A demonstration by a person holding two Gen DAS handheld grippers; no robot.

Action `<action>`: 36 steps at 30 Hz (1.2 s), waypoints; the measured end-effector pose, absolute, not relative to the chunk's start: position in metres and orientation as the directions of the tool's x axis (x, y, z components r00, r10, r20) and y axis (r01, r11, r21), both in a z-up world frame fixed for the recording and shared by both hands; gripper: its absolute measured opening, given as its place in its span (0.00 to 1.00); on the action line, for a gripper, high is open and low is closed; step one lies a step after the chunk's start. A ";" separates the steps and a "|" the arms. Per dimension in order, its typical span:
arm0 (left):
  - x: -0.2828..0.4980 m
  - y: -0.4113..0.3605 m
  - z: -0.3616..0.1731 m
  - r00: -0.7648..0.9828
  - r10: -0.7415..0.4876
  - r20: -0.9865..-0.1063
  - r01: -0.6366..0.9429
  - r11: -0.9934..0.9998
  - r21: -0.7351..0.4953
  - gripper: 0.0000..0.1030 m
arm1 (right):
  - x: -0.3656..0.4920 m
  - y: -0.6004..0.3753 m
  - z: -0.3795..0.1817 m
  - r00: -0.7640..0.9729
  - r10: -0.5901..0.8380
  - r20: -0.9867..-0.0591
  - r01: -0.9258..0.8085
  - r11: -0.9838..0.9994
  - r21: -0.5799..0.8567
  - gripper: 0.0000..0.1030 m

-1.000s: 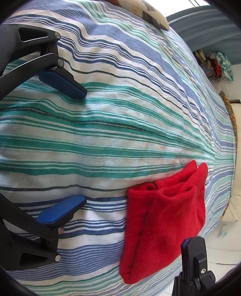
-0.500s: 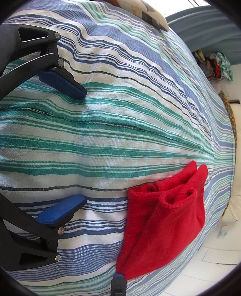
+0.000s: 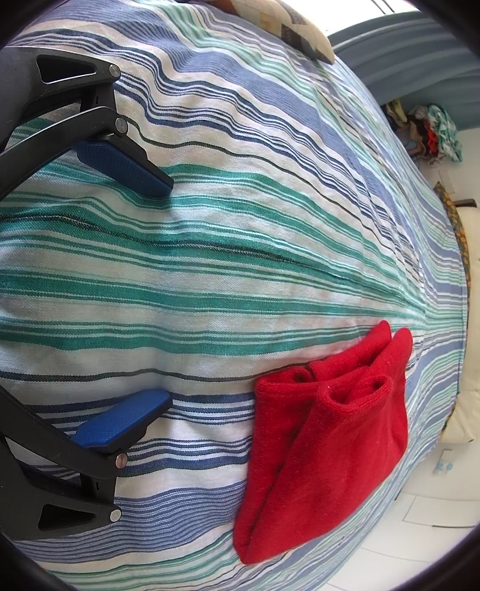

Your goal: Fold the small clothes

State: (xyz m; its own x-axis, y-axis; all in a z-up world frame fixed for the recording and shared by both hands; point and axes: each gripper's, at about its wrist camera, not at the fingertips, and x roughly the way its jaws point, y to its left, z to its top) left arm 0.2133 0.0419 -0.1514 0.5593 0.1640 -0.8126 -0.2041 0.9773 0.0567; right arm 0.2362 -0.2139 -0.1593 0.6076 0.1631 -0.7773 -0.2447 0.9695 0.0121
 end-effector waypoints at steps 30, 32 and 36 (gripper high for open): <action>0.213 0.042 -0.151 0.561 0.164 -0.811 -0.204 0.977 0.057 1.00 | 0.235 -0.220 -0.199 0.615 0.184 -0.766 -0.239 0.970 0.041 0.99; 0.213 0.042 -0.151 0.561 0.164 -0.812 -0.204 0.977 0.057 1.00 | 0.235 -0.220 -0.199 0.615 0.184 -0.767 -0.238 0.970 0.041 0.99; 0.213 0.042 -0.151 0.561 0.165 -0.811 -0.204 0.977 0.058 1.00 | 0.234 -0.219 -0.199 0.616 0.183 -0.766 -0.239 0.970 0.040 0.99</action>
